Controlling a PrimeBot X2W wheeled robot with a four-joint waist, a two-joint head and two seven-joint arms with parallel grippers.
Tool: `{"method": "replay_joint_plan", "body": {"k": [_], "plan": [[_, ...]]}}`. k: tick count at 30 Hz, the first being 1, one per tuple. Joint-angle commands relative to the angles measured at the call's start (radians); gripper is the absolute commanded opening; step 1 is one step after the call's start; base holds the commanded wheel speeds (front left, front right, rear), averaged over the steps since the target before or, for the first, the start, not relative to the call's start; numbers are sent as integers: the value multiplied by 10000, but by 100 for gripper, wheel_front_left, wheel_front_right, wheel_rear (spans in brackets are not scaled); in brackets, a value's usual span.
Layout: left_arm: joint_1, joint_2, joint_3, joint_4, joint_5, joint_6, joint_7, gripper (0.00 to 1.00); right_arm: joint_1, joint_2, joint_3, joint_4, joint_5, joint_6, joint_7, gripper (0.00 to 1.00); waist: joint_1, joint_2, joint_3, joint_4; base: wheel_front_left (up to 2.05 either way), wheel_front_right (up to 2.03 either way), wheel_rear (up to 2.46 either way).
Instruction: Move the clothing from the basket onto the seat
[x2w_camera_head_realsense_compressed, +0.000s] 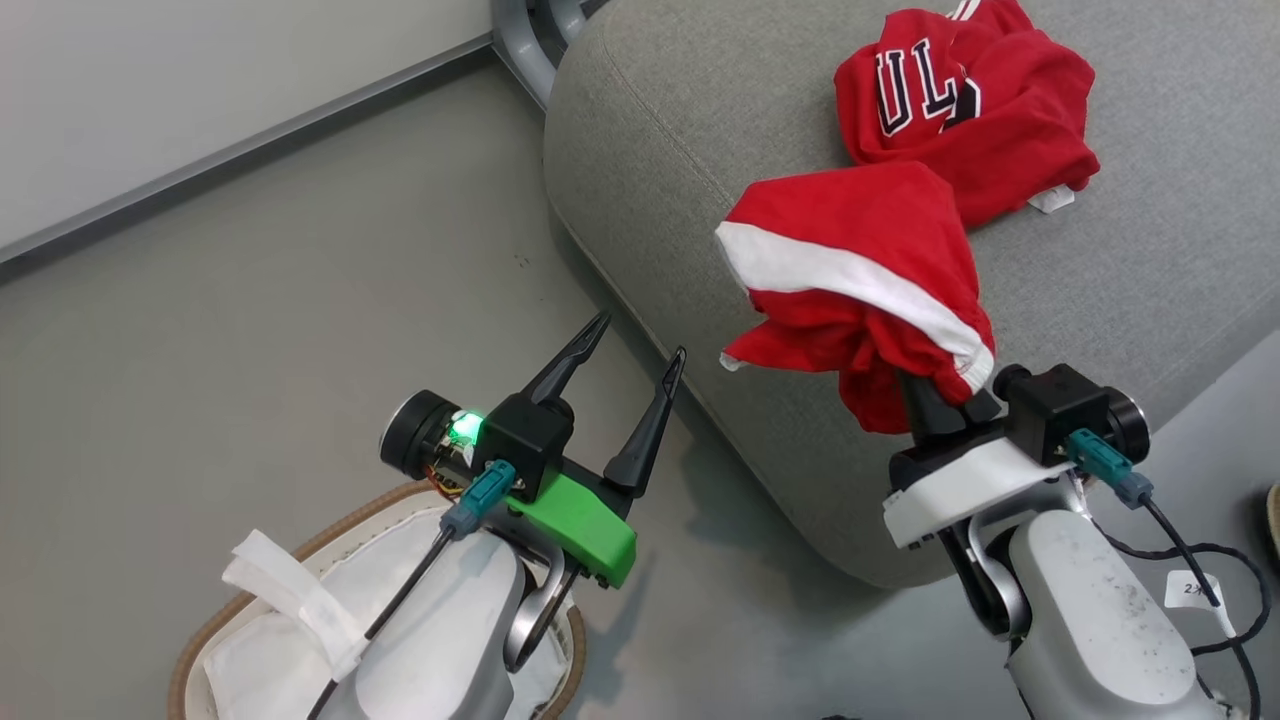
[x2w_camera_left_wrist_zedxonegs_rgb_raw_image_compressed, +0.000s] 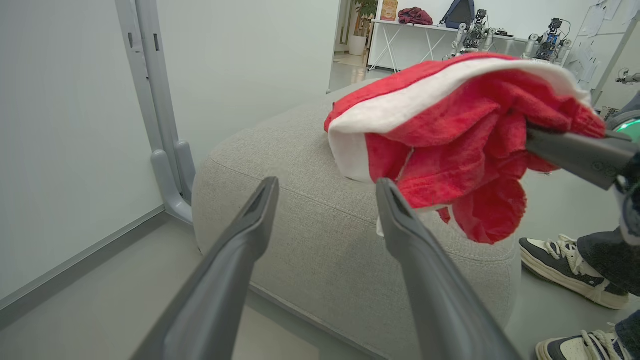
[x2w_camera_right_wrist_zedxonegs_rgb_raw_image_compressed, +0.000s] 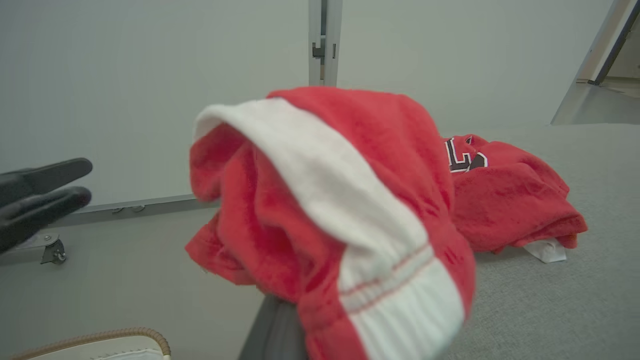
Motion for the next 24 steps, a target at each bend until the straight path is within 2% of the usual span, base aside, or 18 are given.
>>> {"method": "replay_joint_plan", "body": {"k": [1,5,9,16,24], "plan": [[-127,69,-5,49,62,-46,4,100,-200,-141,-128,-85,-108,-15,-18,0,0,0,329,-142,0,0,0],[-96,93,58,205,157,-67,5,100,-835,-458,-501,-149,-270,-15,-17,0,0,0,605,-123,0,0,0],[2,274,216,227,291,-60,4,100,-1768,-1053,-1007,146,-418,-15,-18,0,0,0,922,-56,0,0,0],[-1,511,316,208,422,-75,4,100,-3464,-2583,-1852,1189,-903,-15,-17,0,0,0,1691,564,0,0,0],[-454,908,162,139,554,-81,4,100,-5219,-3533,-3114,2639,-1250,-15,-17,0,0,0,2926,1219,0,0,0]]}}
